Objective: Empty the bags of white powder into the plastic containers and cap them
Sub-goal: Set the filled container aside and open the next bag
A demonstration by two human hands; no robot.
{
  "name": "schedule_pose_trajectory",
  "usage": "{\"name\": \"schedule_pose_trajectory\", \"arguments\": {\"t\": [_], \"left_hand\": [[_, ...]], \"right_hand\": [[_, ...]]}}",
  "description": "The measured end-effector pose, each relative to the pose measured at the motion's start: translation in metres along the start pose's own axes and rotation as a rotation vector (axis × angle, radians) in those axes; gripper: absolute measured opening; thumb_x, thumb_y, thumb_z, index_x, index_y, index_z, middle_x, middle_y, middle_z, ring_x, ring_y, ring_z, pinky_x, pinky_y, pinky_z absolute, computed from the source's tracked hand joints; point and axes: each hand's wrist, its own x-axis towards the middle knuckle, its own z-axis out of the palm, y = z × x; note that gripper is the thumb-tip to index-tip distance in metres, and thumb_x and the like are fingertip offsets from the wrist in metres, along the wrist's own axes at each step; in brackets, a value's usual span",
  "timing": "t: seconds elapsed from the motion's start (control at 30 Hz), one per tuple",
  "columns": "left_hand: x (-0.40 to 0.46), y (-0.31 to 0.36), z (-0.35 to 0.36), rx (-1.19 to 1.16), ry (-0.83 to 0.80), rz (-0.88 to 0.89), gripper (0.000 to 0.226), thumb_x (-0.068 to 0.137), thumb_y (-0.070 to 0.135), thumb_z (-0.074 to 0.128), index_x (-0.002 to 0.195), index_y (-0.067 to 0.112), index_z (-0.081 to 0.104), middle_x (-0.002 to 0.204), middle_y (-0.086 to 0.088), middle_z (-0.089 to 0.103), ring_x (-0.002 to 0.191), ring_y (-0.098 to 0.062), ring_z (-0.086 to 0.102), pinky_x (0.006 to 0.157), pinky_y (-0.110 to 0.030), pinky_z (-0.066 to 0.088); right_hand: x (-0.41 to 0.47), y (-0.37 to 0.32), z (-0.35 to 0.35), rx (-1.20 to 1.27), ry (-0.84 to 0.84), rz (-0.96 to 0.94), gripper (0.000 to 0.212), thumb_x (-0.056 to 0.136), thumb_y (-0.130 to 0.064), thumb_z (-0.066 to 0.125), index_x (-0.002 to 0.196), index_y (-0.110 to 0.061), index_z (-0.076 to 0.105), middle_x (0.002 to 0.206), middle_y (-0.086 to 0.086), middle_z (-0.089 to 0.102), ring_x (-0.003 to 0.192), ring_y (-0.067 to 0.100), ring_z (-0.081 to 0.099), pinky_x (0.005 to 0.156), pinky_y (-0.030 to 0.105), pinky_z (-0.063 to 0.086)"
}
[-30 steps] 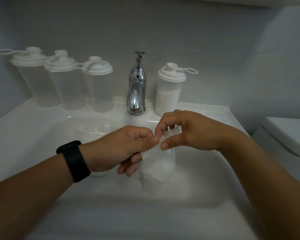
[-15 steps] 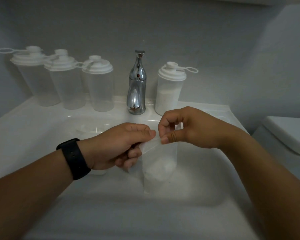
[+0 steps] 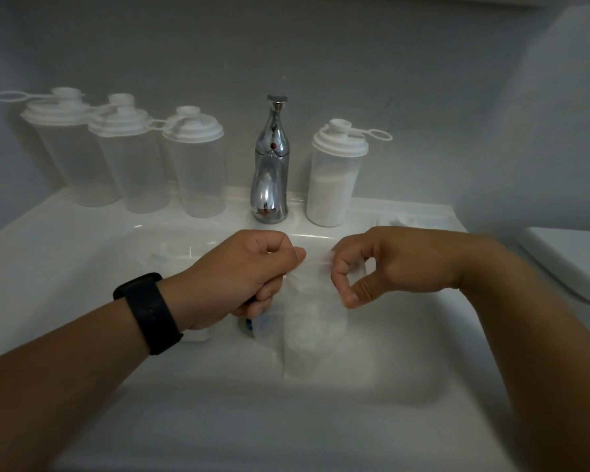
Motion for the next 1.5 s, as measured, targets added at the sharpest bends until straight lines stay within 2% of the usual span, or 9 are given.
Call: {"name": "schedule_pose_trajectory", "arguments": {"t": [0.2, 0.43, 0.67, 0.77, 0.93, 1.1, 1.23, 1.37, 1.5], "left_hand": [[-0.007, 0.001, 0.001, 0.134, -0.044, 0.153, 0.038, 0.092, 0.057, 0.048, 0.092, 0.021, 0.058, 0.058, -0.006, 0.057, 0.039, -0.019, 0.048, 0.038, -0.02, 0.032], [-0.02, 0.002, 0.012, 0.363, -0.206, 0.205, 0.042, 0.08, 0.061, 0.067, 0.113, 0.042, 0.048, 0.102, 0.01, 0.066, 0.07, -0.021, 0.073, 0.043, -0.034, 0.055], [-0.022, 0.001, 0.017, 0.519, -0.088, 0.323, 0.076, 0.075, 0.059, 0.08, 0.139, 0.039, 0.045, 0.124, 0.018, 0.063, 0.071, -0.009, 0.074, 0.066, -0.03, 0.061], [-0.023, 0.0, 0.027, 0.367, -0.091, 0.28, 0.078, 0.077, 0.051, 0.084, 0.143, 0.038, 0.046, 0.118, 0.022, 0.067, 0.071, -0.016, 0.074, 0.058, -0.038, 0.063], [-0.016, -0.011, 0.034, 0.166, -0.039, 0.269, 0.043, 0.088, 0.036, 0.078, 0.126, 0.034, 0.059, 0.094, 0.01, 0.073, 0.076, -0.021, 0.075, 0.049, -0.038, 0.06], [-0.011, -0.005, 0.028, -0.057, 0.078, 0.264, 0.031, 0.093, 0.031, 0.072, 0.122, 0.023, 0.063, 0.08, 0.001, 0.075, 0.06, -0.014, 0.073, 0.037, -0.022, 0.047], [-0.005, -0.002, 0.015, -0.11, 0.207, 0.431, 0.03, 0.091, 0.04, 0.075, 0.113, 0.021, 0.069, 0.073, 0.0, 0.073, 0.06, -0.012, 0.07, 0.04, -0.024, 0.047], [-0.009, 0.008, 0.013, -0.128, 0.275, 0.594, 0.01, 0.09, 0.02, 0.06, 0.099, 0.019, 0.062, 0.06, 0.027, 0.063, 0.057, 0.011, 0.061, 0.056, -0.003, 0.043], [-0.008, 0.006, 0.007, -0.126, 0.285, 0.655, 0.034, 0.1, 0.03, 0.065, 0.129, 0.012, 0.063, 0.114, 0.012, 0.076, 0.111, -0.005, 0.069, 0.09, -0.017, 0.052]], "right_hand": [[-0.004, 0.004, -0.008, 0.074, 0.113, -0.022, 0.017, 0.09, -0.024, 0.078, 0.077, -0.033, 0.071, 0.07, -0.017, 0.062, 0.066, -0.001, 0.052, 0.071, 0.012, 0.04], [-0.024, 0.014, -0.027, 0.548, 0.216, -0.297, 0.018, 0.076, -0.03, 0.085, 0.078, -0.02, 0.071, 0.085, 0.013, 0.058, 0.081, 0.028, 0.055, 0.073, 0.029, 0.049], [-0.019, 0.007, -0.026, 0.794, 0.483, -0.568, 0.027, 0.077, -0.036, 0.086, 0.084, -0.018, 0.067, 0.089, 0.007, 0.054, 0.08, 0.021, 0.054, 0.069, 0.024, 0.048], [-0.014, -0.008, -0.018, 0.785, 0.634, -0.653, 0.025, 0.082, -0.033, 0.081, 0.088, -0.016, 0.063, 0.087, -0.001, 0.059, 0.08, 0.014, 0.056, 0.072, 0.023, 0.049], [-0.002, -0.025, -0.003, 0.665, 0.732, -0.625, 0.015, 0.088, -0.038, 0.074, 0.095, -0.028, 0.065, 0.093, -0.005, 0.06, 0.084, 0.014, 0.056, 0.076, 0.027, 0.049], [0.005, -0.021, -0.002, 0.667, 0.952, -0.429, 0.051, 0.094, -0.048, 0.062, 0.138, -0.039, 0.038, 0.128, 0.002, 0.061, 0.101, 0.022, 0.069, 0.088, 0.034, 0.056], [0.02, -0.03, 0.015, 0.977, 1.191, -0.244, 0.021, 0.098, -0.039, 0.057, 0.118, -0.032, 0.059, 0.101, -0.007, 0.067, 0.075, 0.008, 0.063, 0.069, 0.025, 0.05], [0.027, -0.053, 0.045, 1.301, 1.092, -0.175, 0.03, 0.102, -0.039, 0.052, 0.118, -0.018, 0.065, 0.104, 0.001, 0.07, 0.087, 0.02, 0.067, 0.081, 0.035, 0.056], [0.028, -0.077, 0.063, 1.353, 0.799, -0.328, 0.053, 0.089, -0.057, 0.042, 0.125, -0.024, 0.064, 0.123, 0.003, 0.074, 0.118, 0.02, 0.068, 0.104, 0.039, 0.051]]}}
